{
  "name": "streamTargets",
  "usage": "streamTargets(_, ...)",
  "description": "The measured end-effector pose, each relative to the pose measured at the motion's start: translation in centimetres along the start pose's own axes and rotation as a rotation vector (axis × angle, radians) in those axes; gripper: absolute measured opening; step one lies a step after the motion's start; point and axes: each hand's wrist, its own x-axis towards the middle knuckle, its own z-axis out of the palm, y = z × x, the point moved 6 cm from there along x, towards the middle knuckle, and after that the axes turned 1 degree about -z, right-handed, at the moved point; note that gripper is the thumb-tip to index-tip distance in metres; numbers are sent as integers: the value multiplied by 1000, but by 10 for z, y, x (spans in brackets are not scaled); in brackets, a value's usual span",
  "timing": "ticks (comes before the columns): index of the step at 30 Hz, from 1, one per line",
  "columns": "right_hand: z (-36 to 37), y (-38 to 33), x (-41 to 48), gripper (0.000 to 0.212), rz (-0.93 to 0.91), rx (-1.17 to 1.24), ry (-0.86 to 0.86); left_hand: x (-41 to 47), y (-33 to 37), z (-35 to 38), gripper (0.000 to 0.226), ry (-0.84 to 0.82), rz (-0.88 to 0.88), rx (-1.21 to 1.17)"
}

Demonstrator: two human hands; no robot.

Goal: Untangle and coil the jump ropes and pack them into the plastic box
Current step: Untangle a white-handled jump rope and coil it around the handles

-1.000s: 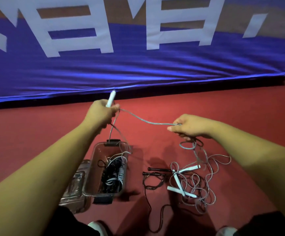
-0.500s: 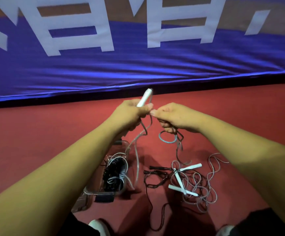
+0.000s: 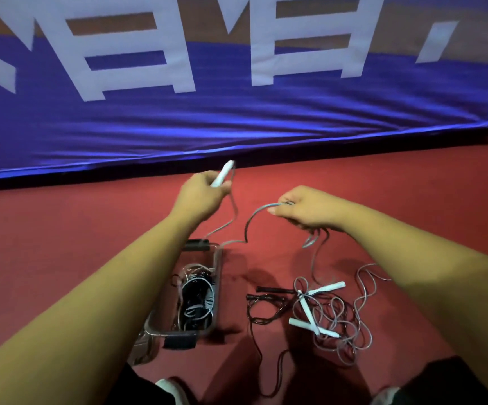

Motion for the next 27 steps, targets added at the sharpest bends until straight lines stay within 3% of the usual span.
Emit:
streamTargets(2,4,-23,3,33,-72,79,9,-14,18,26,27,-216,-53,-295)
streamTargets(4,3,-32,4,27,-84,276,19,-23,23,44,35,-390,-46,-329)
streamTargets(6,0,-30,3,28,-75,394,11,-26,24,45,38,-468,1,-385)
streamTargets(10,6,-11,0,31,-40,320,-88,-25,25,31,37,-525,-7,-484)
streamTargets(17,-1,30,3,37,-20,143,-41,1,3,4,28,-142,-119,-480)
streamTargets(23,-2,78,-8,26,195,321,-96,20,-29,-21,30,94,-205,-531)
streamTargets(27,-19,88,-15,21,188,263,-29,33,-63,-43,26,250,-270,-515)
